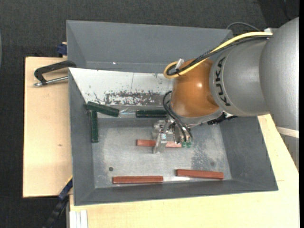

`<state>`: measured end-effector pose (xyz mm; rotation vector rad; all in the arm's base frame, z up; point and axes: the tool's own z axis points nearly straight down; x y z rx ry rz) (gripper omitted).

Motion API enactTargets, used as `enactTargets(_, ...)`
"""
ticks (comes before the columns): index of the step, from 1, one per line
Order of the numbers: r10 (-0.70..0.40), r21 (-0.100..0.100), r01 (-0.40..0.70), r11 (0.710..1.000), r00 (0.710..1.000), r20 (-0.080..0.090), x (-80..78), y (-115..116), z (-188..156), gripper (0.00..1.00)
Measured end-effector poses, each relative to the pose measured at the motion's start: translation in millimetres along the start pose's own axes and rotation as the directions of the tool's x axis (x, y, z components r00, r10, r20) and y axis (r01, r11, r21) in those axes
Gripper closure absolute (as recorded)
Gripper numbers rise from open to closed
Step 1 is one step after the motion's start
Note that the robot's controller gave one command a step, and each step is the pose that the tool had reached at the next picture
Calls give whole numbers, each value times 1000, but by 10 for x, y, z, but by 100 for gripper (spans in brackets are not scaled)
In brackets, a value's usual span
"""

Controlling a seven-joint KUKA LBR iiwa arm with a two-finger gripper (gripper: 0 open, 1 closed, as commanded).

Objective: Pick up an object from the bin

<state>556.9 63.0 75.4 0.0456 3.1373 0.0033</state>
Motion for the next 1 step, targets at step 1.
enactTargets(1,31,0,-31,1000,999,10,-222,-321,-1981,100)
